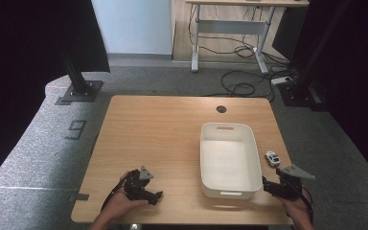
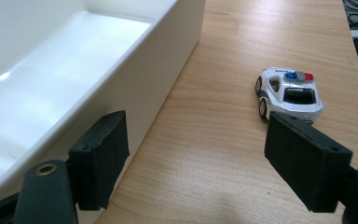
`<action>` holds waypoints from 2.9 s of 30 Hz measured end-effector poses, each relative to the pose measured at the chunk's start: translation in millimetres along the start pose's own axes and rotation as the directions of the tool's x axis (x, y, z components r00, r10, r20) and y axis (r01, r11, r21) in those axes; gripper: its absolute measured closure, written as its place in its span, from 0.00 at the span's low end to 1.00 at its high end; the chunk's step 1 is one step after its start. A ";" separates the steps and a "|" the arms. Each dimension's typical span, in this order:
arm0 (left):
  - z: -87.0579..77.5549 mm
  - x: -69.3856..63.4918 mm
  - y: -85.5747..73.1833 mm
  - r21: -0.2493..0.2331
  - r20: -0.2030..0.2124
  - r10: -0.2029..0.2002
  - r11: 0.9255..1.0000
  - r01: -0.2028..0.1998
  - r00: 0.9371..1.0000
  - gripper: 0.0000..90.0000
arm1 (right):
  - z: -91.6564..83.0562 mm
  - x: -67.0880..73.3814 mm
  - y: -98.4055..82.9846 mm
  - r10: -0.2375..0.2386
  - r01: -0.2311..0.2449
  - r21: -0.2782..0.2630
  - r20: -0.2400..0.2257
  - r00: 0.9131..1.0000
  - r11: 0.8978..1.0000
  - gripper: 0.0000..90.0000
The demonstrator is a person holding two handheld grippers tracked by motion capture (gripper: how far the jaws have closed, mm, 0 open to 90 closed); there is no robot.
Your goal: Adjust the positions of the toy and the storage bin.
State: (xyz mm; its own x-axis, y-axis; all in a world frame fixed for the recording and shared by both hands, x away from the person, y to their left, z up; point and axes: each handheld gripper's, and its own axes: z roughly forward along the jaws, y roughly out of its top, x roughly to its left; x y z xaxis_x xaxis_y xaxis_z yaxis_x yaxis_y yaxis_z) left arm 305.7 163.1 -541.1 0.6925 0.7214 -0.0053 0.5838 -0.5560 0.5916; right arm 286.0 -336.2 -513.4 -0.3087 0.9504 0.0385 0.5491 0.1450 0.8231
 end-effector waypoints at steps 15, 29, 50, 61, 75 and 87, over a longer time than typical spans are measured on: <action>0.0 -0.1 0.0 0.000 0.000 -0.001 1.000 0.001 1.000 0.02 | -8.8 -0.1 9.9 0.000 0.002 -0.073 0.028 1.000 0.997 0.29; 0.0 0.0 0.0 0.000 0.000 0.000 1.000 0.000 1.000 0.02 | -16.6 3.6 21.4 0.018 -0.015 -0.113 0.019 1.000 0.993 0.29; 0.2 0.0 0.0 -0.001 0.000 0.000 1.000 0.000 1.000 0.02 | -18.9 12.3 27.7 0.014 -0.016 -0.138 -0.016 1.000 0.990 0.29; 0.3 0.1 0.1 -0.001 0.000 0.000 1.000 0.000 1.000 0.02 | -9.8 20.2 28.0 -0.011 0.009 -0.121 -0.014 1.000 0.993 0.29; 0.3 0.1 0.1 -0.002 0.000 0.000 1.000 0.000 1.000 0.02 | 5.0 21.4 21.0 -0.017 0.017 -0.058 0.004 1.000 0.998 0.38; 0.3 0.1 0.0 -0.002 0.000 0.000 1.000 0.000 1.000 0.02 | 10.2 23.4 19.2 -0.020 0.020 -0.035 -0.010 1.000 0.999 0.44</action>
State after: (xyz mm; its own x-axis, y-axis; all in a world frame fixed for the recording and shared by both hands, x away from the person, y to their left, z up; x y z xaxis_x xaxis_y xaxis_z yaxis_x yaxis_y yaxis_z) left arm 305.9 163.0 -541.4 0.6923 0.7216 -0.0051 0.5830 -0.5551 0.5933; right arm 297.3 -308.3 -502.5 -0.3277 0.9444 0.0275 0.5153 0.1542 0.8430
